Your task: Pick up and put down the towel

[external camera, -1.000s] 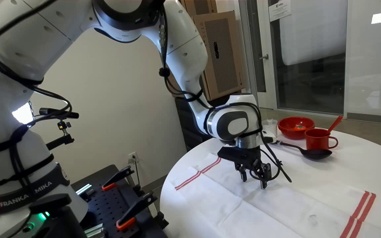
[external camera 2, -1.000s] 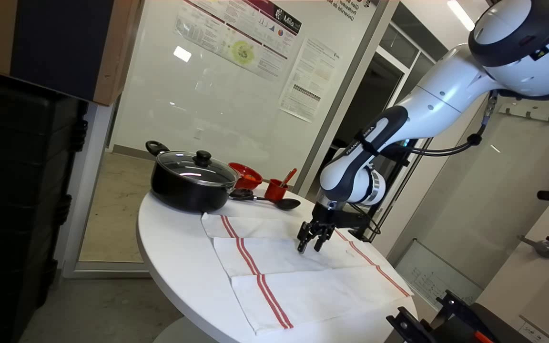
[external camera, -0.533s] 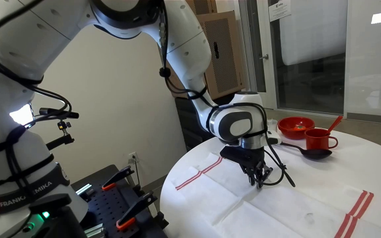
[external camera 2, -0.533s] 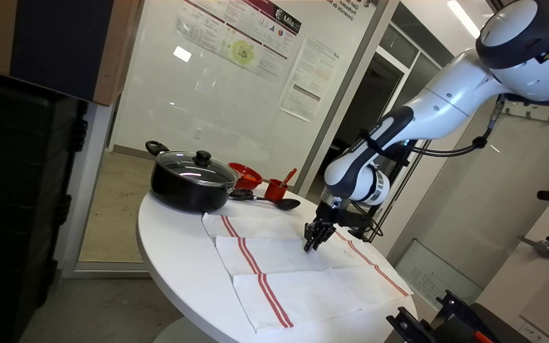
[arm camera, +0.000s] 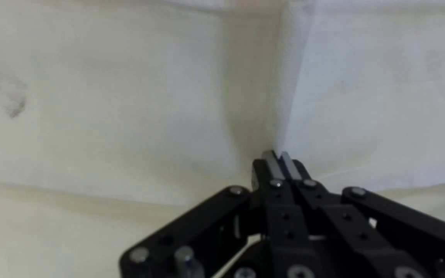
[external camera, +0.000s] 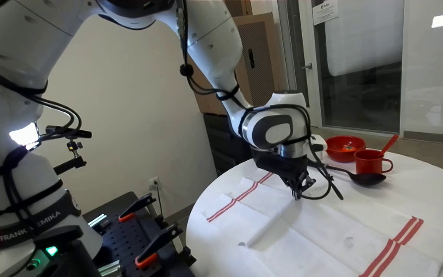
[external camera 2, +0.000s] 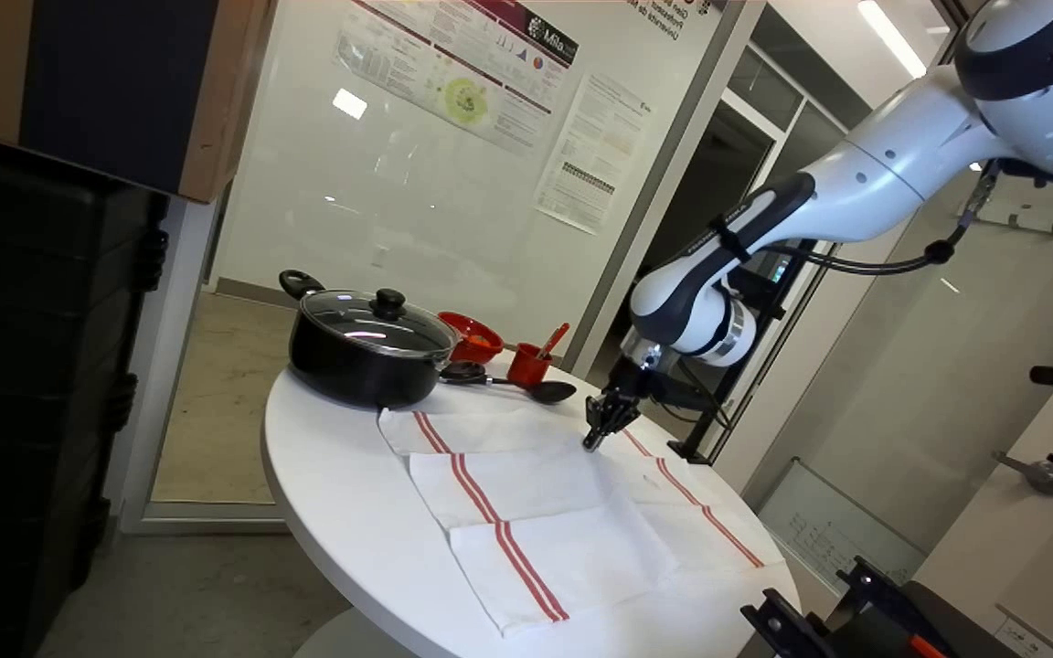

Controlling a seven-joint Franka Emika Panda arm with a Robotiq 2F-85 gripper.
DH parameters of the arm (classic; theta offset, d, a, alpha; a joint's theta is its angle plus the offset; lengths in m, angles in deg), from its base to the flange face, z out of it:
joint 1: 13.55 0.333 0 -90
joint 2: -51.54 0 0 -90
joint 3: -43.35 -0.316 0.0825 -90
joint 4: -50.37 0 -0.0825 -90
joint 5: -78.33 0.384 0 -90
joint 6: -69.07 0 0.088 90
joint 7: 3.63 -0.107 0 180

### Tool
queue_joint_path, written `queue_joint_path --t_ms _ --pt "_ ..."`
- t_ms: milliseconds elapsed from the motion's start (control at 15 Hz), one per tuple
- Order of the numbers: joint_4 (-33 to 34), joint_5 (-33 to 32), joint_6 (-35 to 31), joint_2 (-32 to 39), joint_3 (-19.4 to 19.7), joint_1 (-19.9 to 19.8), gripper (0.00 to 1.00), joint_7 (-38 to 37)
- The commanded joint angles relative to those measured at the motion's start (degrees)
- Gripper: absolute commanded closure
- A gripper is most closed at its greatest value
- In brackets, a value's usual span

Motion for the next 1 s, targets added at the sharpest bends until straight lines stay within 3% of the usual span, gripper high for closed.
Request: queue_joint_path --t_ms 0,600,933 --pt "-5.6 1.7 -0.2 -8.5 -0.9 0.1 1.0 2.5" --pt "-12.1 1.4 -0.9 -26.0 -0.2 4.4 1.0 4.5" --pt "-14.8 3.5 -0.8 -32.0 -1.2 4.4 1.0 8.4"
